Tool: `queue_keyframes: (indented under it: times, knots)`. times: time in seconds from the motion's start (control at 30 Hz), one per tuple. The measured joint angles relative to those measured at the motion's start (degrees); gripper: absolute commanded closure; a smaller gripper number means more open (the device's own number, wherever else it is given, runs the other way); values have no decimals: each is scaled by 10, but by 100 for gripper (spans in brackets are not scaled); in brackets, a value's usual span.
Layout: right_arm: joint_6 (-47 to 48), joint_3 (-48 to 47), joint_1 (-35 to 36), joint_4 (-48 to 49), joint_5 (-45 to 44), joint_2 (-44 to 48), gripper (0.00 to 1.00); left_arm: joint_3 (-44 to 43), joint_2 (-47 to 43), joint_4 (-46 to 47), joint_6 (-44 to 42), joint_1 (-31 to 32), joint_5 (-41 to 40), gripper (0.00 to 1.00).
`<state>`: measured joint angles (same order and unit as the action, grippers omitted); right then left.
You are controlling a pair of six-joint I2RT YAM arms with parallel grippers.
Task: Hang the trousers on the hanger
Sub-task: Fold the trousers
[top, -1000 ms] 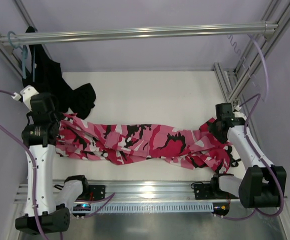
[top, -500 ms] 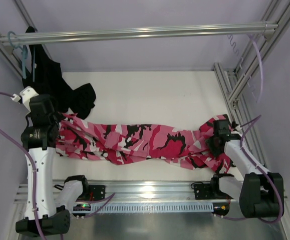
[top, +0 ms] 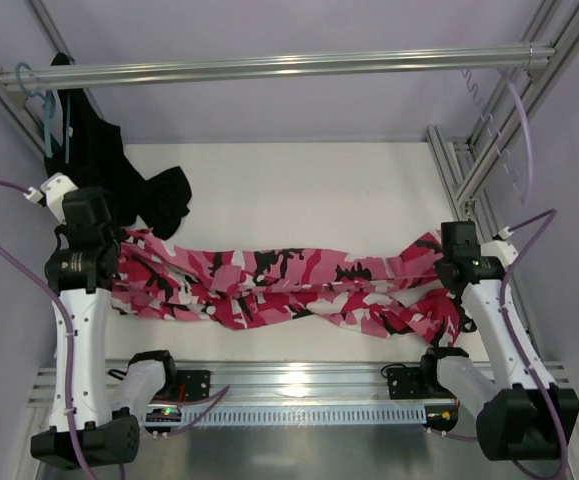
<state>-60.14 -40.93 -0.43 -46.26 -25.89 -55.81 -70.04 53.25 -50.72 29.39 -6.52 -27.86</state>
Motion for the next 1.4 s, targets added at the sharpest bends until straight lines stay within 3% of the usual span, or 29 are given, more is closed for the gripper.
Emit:
queue_keyframes:
  times: [0.17,0.27,0.4,0.7,0.9,1.17,1.4]
  knots:
    - [42,-104,0,-76,-76,78,96,0,11,-1,1,0,-17,100]
    - [61,-164,-1,-98,-104,68,96,-5,32,3,-1,-5,-27,100]
    - [80,-233,-1,-70,-101,-14,96,-19,80,22,-2,-17,-33,100]
    - [124,-278,-2,93,-58,-272,96,-43,229,87,15,-61,-16,100]
    - [135,-289,-1,145,-44,-351,96,-41,274,143,18,-69,18,100]
    - [139,-284,-1,172,-34,-329,96,-15,267,179,24,-69,5,100]
    - [137,-240,-1,113,-38,-152,96,-3,236,170,47,-69,-19,100]
